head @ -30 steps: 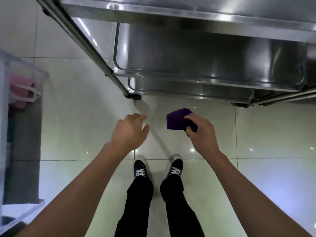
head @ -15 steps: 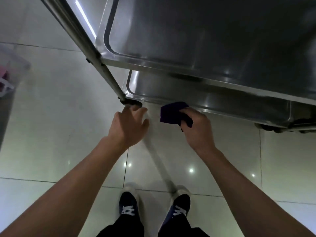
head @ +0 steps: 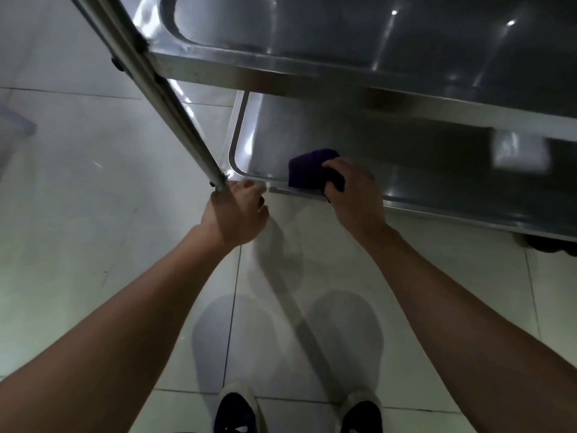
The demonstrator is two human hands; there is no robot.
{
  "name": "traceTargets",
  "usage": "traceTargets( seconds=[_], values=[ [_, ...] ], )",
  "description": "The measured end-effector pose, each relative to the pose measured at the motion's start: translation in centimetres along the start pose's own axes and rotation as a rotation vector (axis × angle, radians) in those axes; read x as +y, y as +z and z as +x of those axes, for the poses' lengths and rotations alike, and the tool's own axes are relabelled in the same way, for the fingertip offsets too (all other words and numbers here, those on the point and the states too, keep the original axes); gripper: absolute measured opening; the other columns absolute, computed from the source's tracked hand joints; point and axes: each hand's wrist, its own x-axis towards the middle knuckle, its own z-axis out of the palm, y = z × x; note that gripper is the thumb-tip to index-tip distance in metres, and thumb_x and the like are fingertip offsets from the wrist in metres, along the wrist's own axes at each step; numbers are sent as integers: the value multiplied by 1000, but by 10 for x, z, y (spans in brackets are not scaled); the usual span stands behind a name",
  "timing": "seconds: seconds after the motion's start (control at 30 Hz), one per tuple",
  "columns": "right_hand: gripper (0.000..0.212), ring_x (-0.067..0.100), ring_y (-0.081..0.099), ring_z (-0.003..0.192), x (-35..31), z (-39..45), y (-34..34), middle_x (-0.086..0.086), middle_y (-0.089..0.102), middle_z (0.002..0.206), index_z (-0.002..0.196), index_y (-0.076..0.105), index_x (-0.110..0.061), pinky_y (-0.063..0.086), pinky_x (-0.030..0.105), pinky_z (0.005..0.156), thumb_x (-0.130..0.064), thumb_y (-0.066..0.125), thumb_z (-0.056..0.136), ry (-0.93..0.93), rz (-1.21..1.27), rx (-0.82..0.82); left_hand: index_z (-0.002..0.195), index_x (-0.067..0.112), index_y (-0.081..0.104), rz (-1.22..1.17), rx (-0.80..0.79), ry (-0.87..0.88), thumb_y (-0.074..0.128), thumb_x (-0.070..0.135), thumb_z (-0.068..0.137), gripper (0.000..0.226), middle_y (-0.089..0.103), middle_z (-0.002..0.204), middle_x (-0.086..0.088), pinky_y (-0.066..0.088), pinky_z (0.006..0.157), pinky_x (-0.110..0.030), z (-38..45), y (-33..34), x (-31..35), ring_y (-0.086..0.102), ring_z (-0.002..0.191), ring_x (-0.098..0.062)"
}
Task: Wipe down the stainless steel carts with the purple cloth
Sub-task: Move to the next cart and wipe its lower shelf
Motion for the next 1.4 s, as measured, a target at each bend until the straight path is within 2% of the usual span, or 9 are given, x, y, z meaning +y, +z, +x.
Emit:
traceTargets(
  seconds=[0.13, 0.23, 0.4, 0.6, 0.7, 0.8, 1.03, 1.2, 1.4],
  values=[
    [39, 20, 50, 124, 9, 19, 26, -2, 57, 136, 130, 62, -18, 40, 32, 104, -12, 58, 92, -42, -40, -25, 126, 11, 66, -8, 63, -17, 58, 23, 94, 36, 67, 122, -12, 59, 84, -45, 14, 20, -11, 65, 109, -33],
    [35, 24, 51, 126, 16, 20, 43, 1, 55, 140, 133, 60, -19, 36, 43, 110, -22, 54, 99, -55, -176, -59, 130, 10, 63, 42, 76, -38, 58, 25, 93, 40, 65, 126, -13, 54, 92, -46, 20, 37, -17, 60, 118, -35],
    [45, 27, 20, 151, 28, 16, 56, 8, 27, 163, 152, 40, -22, 14, 46, 123, -26, 37, 107, -77, -276, -100, 137, 16, 57, 78, 46, -93, 52, 30, 96, 44, 57, 136, -10, 52, 96, -47, 24, 43, -21, 52, 128, -33],
    [45, 31, 17, 151, 30, 23, 75, 8, 26, 163, 153, 36, -23, 13, 51, 123, -22, 33, 108, -75, -313, -122, 132, 18, 63, 9, 62, -96, 51, 25, 95, 39, 61, 127, -9, 56, 89, -45, 30, 44, -28, 58, 117, -31],
    [45, 31, 20, 151, 25, 27, 88, 7, 29, 162, 152, 38, -24, 15, 51, 122, -21, 33, 107, -114, -323, -93, 133, 20, 65, -14, 94, -64, 53, 23, 96, 39, 64, 128, -7, 56, 92, -45, 30, 46, -35, 62, 115, -30],
    [45, 31, 18, 151, 16, 35, 101, 6, 29, 162, 151, 39, -26, 14, 51, 122, -22, 34, 107, -141, -319, -111, 138, 16, 61, -46, 114, -56, 54, 21, 96, 43, 60, 138, -6, 55, 98, -48, 27, 53, -40, 60, 121, -32],
    [49, 30, 12, 152, -27, 66, 135, 4, 23, 164, 152, 38, -32, 9, 53, 123, -22, 40, 104, -244, -313, -203, 143, 20, 52, -41, 92, -81, 57, 25, 95, 49, 46, 143, -7, 59, 86, -45, 25, 72, -51, 62, 113, -35],
    [48, 28, 15, 152, -30, 71, 136, 4, 25, 164, 152, 38, -30, 12, 52, 123, -22, 39, 104, -293, -313, -231, 132, 14, 59, 42, 153, -71, 56, 26, 94, 40, 53, 126, -11, 55, 84, -41, 28, 73, -47, 59, 104, -32],
    [47, 30, 20, 151, 12, 51, 105, 7, 30, 161, 151, 40, -25, 17, 53, 123, -18, 41, 105, -178, -308, -98, 113, 13, 67, 145, 232, -40, 47, 22, 93, 29, 63, 113, -6, 47, 91, -39, 35, 76, -23, 58, 102, -24]
  ],
)
